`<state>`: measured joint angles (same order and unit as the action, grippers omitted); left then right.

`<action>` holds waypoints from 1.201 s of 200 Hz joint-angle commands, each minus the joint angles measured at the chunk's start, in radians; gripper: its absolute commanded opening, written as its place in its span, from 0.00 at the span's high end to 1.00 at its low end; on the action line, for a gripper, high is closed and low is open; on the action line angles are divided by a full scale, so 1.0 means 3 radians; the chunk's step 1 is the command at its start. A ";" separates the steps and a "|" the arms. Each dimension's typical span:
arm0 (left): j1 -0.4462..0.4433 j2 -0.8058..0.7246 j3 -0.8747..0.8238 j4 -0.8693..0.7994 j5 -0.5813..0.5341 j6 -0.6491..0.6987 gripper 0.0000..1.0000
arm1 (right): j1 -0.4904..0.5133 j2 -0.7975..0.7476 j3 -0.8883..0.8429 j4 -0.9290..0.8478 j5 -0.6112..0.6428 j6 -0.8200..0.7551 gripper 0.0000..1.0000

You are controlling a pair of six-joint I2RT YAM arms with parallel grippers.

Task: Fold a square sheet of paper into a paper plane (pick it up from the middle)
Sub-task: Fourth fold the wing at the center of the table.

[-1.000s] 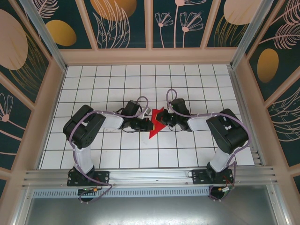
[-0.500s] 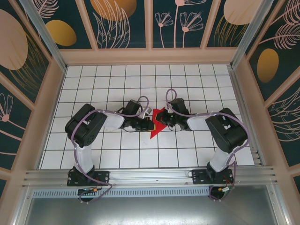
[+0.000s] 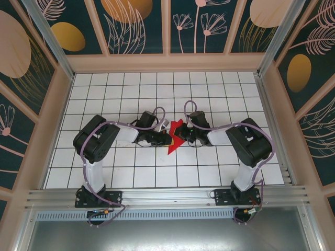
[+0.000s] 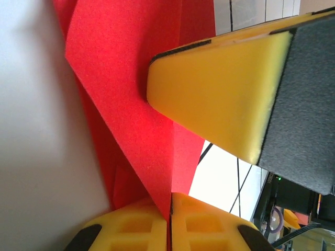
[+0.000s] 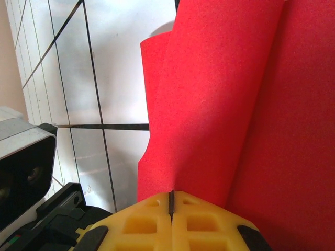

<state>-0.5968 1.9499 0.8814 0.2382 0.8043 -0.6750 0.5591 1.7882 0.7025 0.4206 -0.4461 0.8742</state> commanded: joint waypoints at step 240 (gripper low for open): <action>0.0028 0.0351 0.0150 -0.0309 0.0241 0.0091 0.93 | 0.0034 0.0013 -0.0030 0.0069 0.0236 0.0167 0.96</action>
<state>-0.5739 2.0018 0.9245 0.2054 0.9054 -0.6743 0.5648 1.7630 0.6682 0.4702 -0.4164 0.9237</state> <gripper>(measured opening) 0.075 0.060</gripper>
